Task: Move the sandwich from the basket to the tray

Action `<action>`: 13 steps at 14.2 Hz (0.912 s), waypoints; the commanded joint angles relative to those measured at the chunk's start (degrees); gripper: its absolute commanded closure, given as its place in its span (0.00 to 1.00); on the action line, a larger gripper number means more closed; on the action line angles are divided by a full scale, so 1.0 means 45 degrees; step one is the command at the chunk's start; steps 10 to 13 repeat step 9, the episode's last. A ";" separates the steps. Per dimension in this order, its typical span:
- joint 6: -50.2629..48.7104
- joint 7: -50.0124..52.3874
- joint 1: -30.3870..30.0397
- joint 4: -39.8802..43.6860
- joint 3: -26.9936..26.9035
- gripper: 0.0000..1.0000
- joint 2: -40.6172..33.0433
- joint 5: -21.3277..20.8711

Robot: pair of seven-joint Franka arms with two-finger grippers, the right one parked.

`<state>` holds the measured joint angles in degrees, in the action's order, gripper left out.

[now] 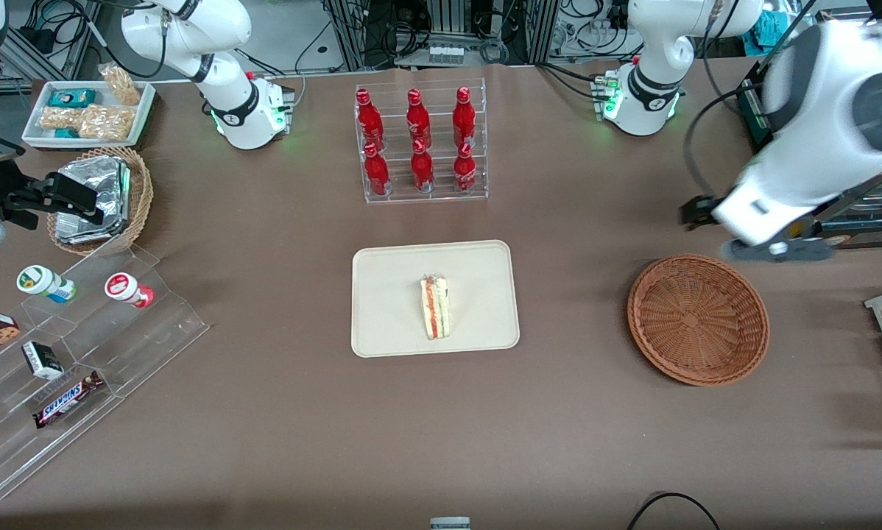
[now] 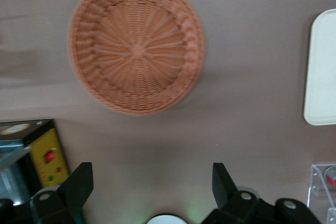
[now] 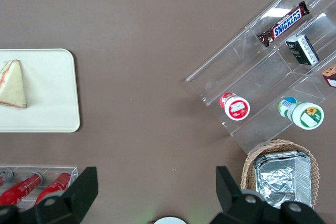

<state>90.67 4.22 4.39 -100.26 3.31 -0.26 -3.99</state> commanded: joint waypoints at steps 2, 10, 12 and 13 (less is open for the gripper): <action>-0.0558 -0.0606 -0.2165 0.1418 0.1354 0.00 -0.0138 0.0145; -0.0480 -0.0547 -0.2461 0.2164 0.0925 0.00 -0.0294 0.0300; -0.0480 -0.0547 -0.2461 0.2164 0.0925 0.00 -0.0294 0.0300; -0.0480 -0.0547 -0.2461 0.2164 0.0925 0.00 -0.0294 0.0300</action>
